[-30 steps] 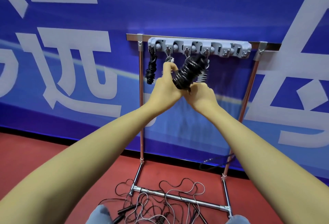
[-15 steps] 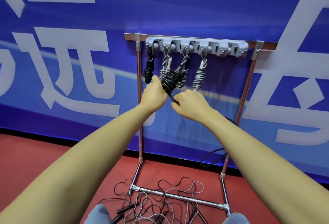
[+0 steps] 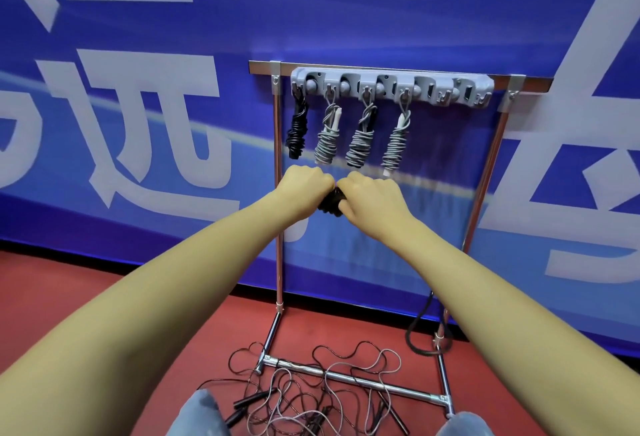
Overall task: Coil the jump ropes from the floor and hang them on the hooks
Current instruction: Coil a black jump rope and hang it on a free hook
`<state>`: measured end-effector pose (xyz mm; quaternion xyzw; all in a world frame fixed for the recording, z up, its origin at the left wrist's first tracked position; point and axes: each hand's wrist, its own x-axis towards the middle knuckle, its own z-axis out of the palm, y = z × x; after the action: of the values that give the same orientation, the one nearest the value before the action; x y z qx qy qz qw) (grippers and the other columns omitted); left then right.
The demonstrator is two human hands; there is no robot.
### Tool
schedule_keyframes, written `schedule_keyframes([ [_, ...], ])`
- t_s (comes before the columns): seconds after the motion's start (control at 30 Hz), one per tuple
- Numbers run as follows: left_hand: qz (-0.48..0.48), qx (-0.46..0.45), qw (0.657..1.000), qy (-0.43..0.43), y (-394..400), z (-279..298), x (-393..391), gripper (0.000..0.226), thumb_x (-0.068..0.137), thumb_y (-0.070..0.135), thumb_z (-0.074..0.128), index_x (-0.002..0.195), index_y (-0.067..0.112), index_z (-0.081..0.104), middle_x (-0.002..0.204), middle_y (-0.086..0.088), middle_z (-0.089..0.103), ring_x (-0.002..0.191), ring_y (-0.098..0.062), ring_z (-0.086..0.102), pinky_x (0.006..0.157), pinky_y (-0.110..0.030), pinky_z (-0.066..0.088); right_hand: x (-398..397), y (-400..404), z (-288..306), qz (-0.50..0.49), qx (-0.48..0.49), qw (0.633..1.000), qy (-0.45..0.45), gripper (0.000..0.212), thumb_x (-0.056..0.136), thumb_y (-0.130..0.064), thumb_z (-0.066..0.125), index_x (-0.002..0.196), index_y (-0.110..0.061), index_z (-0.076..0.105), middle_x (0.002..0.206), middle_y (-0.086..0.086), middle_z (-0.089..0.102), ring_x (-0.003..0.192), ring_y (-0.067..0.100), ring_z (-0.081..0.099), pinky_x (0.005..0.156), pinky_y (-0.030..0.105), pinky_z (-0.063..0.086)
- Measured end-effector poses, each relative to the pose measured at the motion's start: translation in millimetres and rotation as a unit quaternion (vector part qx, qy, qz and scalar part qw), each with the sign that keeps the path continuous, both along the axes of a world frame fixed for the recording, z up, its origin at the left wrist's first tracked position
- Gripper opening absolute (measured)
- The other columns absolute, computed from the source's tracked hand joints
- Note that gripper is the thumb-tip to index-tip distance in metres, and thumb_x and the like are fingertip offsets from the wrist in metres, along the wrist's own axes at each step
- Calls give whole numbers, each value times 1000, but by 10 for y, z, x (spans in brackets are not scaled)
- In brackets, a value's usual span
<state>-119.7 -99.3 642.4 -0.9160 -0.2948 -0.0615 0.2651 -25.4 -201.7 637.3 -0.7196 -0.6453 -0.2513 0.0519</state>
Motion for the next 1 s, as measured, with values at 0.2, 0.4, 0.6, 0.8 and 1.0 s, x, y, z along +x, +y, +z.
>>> schedule_keyframes([
  [0.2,4,13,1000,20,77,-13,-65,10,86,5,52,81,13,49,64,2,25,54,-18,31,47,-25,14,76,-6,-36,2,20,985,171,23,89,-16,42,96,-12,63,94,5,65,88,30,58,62,33,37],
  [0.4,-207,31,978,-16,126,-63,-135,22,61,-7,75,66,4,57,63,-9,53,52,-24,40,46,-25,26,123,4,-18,-27,16,949,315,20,87,-9,42,90,-15,60,93,2,64,89,27,56,76,38,43],
  [0.6,-334,-15,921,-201,106,-68,-158,15,59,6,63,55,6,48,49,-6,45,41,-23,35,42,-21,22,241,26,60,2,47,917,396,35,93,-29,53,61,-18,44,62,-4,47,66,19,40,61,33,37],
  [0.8,-248,-296,797,-465,-177,124,-82,20,67,24,64,63,20,45,55,6,46,54,-14,34,48,-19,28,259,-74,110,28,103,900,422,29,95,-13,47,68,-21,46,66,-6,53,64,15,52,65,32,45],
  [1.0,-67,-417,737,-528,-269,255,79,29,80,28,62,100,17,44,81,4,56,74,-19,49,57,-30,37,240,21,55,5,70,958,278,25,98,-28,40,82,-11,47,85,17,60,80,38,53,62,36,36],
])
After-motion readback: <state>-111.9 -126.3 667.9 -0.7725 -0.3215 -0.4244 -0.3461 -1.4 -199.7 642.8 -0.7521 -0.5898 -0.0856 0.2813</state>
